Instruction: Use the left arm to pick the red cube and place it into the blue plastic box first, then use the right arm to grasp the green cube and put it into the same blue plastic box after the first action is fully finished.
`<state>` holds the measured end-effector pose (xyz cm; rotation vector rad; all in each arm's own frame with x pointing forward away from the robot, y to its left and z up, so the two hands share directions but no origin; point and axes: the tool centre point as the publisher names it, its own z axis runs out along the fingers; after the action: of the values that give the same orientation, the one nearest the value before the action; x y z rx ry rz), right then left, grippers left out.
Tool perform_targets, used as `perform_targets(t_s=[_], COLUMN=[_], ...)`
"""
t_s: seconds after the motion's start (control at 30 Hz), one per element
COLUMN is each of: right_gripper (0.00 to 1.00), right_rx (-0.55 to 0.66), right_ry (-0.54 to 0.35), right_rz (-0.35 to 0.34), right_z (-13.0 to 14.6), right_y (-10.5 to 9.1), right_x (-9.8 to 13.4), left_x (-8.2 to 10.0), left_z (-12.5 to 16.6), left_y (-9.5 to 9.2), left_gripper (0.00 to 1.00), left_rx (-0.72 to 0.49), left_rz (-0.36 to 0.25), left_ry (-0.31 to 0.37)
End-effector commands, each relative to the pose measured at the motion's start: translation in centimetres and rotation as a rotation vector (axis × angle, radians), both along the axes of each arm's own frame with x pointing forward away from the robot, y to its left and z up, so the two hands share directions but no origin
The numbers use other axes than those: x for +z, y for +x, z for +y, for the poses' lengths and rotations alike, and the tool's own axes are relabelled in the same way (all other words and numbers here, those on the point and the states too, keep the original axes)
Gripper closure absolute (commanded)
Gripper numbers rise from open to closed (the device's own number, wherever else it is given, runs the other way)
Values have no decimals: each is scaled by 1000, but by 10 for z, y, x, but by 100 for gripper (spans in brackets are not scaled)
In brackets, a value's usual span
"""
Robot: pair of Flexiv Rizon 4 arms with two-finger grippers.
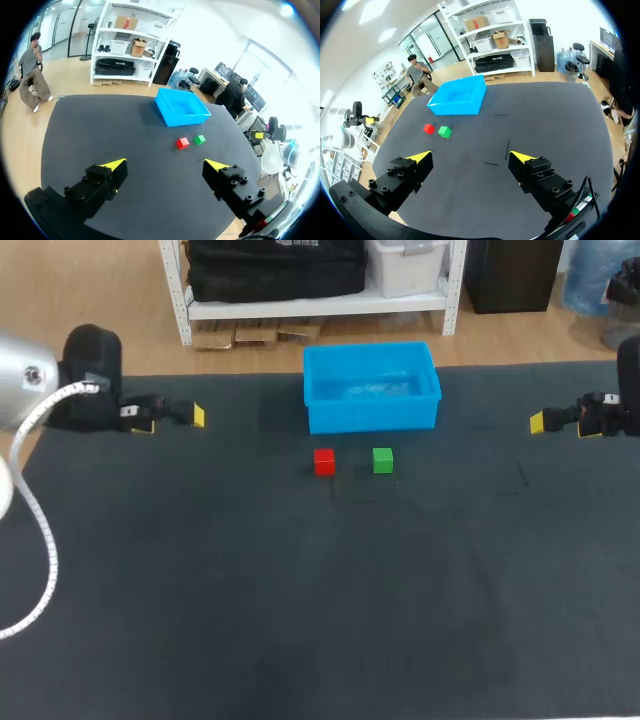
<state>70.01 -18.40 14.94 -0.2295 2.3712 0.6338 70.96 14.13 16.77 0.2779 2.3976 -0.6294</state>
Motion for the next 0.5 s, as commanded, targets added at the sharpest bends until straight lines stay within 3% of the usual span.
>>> perform_targets(t_s=[0.03, 0.5], right_gripper=[0, 0], right_rx=[1, 1], right_ry=[0, 0], right_rz=[1, 1], right_z=[0, 0], right_y=[0, 0], right_x=[0, 0], left_x=[1, 9], left_z=[-16, -65], left_y=[13, 35], left_gripper=[0, 0], left_rx=[17, 4], left_rz=[12, 37], left_ry=[34, 86])
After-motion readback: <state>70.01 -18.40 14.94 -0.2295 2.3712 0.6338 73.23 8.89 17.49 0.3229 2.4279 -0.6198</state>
